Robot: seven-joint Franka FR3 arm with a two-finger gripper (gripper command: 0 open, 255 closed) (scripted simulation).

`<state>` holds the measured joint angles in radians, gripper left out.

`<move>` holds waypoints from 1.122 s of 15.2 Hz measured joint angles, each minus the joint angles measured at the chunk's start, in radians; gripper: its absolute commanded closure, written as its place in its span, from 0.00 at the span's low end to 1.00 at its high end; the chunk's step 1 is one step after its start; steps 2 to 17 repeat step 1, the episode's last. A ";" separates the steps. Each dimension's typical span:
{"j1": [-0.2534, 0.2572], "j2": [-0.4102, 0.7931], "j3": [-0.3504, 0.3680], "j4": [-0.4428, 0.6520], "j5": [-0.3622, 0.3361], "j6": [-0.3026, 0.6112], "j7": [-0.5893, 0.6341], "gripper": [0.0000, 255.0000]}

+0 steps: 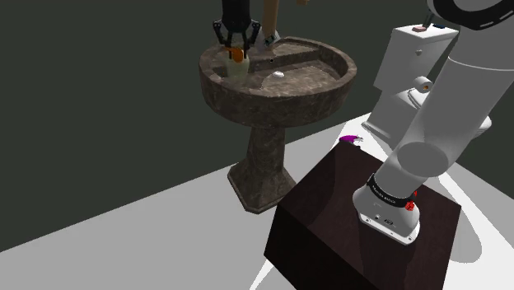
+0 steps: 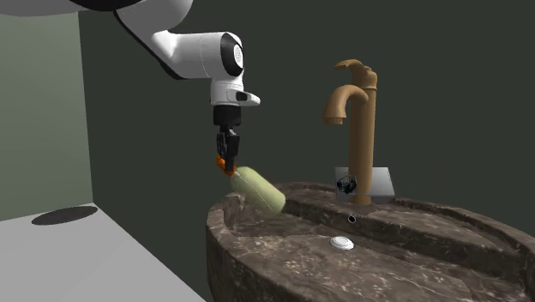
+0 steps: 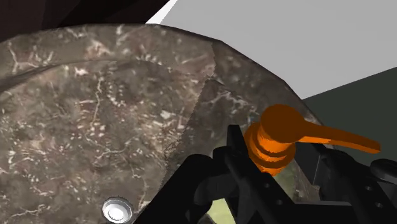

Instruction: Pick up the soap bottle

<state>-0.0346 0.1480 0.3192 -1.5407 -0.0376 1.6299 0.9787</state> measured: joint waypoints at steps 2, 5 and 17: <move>0.000 0.000 0.000 0.008 0.000 -0.007 -0.001 1.00; 0.000 0.000 0.000 0.008 0.000 -0.007 -0.001 1.00; 0.000 0.000 0.000 0.008 0.000 -0.007 -0.001 1.00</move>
